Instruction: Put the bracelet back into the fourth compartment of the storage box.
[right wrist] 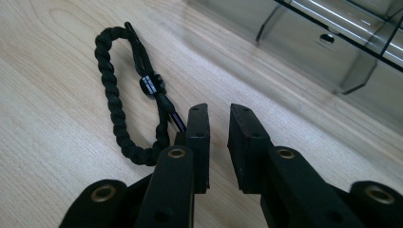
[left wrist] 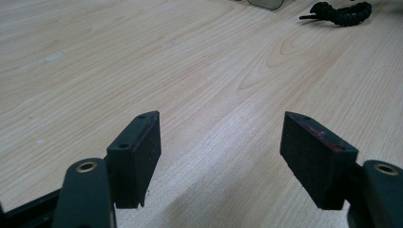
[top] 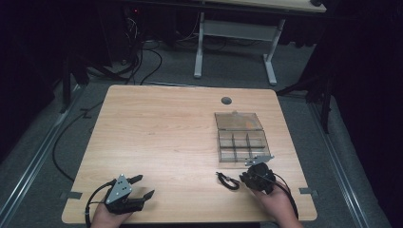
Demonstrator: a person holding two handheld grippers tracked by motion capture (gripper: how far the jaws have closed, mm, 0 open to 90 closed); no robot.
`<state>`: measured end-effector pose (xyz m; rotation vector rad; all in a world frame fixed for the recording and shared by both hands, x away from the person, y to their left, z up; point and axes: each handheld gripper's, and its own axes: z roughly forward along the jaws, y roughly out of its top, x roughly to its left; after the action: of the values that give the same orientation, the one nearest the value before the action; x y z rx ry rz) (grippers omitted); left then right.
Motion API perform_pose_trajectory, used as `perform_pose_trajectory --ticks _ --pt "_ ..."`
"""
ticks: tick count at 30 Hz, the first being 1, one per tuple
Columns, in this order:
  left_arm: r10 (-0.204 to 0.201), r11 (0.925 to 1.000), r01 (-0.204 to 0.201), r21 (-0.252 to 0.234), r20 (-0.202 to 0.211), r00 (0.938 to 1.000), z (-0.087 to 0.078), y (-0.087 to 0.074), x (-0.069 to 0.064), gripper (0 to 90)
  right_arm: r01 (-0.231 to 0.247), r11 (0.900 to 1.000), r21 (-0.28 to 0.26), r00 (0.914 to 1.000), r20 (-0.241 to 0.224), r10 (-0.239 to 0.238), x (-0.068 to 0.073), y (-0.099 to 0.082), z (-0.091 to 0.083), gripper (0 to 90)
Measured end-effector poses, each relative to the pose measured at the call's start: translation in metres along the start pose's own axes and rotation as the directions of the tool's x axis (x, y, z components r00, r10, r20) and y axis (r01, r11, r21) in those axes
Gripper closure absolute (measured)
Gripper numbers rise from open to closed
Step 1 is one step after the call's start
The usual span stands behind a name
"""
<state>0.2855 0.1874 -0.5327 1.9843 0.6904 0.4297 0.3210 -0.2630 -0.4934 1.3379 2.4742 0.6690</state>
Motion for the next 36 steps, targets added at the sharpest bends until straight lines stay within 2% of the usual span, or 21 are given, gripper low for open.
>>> perform_pose_trajectory --ticks 9,10,15,17,18,19,20,23,27,29,33,34,36 --pt "0.0 1.0 0.0 0.003 0.002 1.0 0.0 0.0 0.0 30.5 0.0 0.9962 0.087 0.9999 0.01 -0.001 -0.002 0.004 0.002 77.9" --pt "0.001 1.0 -0.001 0.004 0.001 1.0 0.0 0.0 0.0 30.5 0.009 0.9934 0.115 0.9999 0.011 -0.01 -0.002 0.005 0.003 77.4" --pt "0.008 0.9999 -0.008 0.01 0.001 1.0 0.001 0.0 0.0 30.5 0.048 0.9852 0.165 0.9989 -0.01 -0.047 0.001 0.01 0.004 75.0" --pt "0.008 0.9999 -0.008 0.01 0.002 1.0 0.001 0.0 0.0 30.5 0.043 0.9841 0.172 0.9991 -0.009 -0.042 0.002 0.011 0.004 74.7" --pt "0.008 0.9999 -0.008 0.009 0.001 1.0 0.001 0.0 0.0 30.5 0.055 0.9791 0.196 0.9984 -0.021 -0.052 0.001 0.014 0.004 73.6" --pt "0.008 0.9999 -0.008 0.009 0.001 1.0 0.001 0.0 0.0 30.5 0.055 0.9791 0.196 0.9984 -0.021 -0.052 0.001 0.014 0.004 73.6" --pt "0.007 0.9999 -0.007 0.009 0.002 1.0 0.001 0.0 0.0 30.5 0.046 0.9751 0.217 0.9986 -0.035 -0.039 0.0 0.015 0.005 72.4" --pt "0.007 0.9999 -0.007 0.01 0.002 1.0 0.001 0.0 0.0 30.5 0.054 0.9655 0.255 0.9983 -0.035 -0.047 -0.001 0.018 0.006 70.7" --pt "0.007 0.9999 -0.007 0.01 0.003 1.0 0.001 0.0 0.0 30.5 0.056 0.9593 0.277 0.9981 -0.041 -0.047 -0.002 0.019 0.007 69.0" --pt "0.007 0.9999 -0.007 0.012 0.004 1.0 0.001 0.0 0.0 30.5 0.061 0.9522 0.299 0.9977 -0.048 -0.049 -0.002 0.021 0.006 67.7" --pt "0.007 0.9999 -0.007 0.013 0.006 1.0 0.001 0.0 0.0 30.4 0.063 0.9475 0.314 0.9973 -0.056 -0.047 -0.002 0.023 0.006 67.1" --pt "0.006 0.9999 -0.006 0.012 0.006 1.0 0.001 0.0 0.0 30.4 0.069 0.9422 0.328 0.997 -0.056 -0.054 -0.002 0.024 0.006 66.2" --pt "0.006 0.9999 -0.006 0.013 0.006 1.0 0.001 0.0 0.0 30.4 0.073 0.9383 0.338 0.9968 -0.054 -0.058 -0.002 0.025 0.006 65.8"
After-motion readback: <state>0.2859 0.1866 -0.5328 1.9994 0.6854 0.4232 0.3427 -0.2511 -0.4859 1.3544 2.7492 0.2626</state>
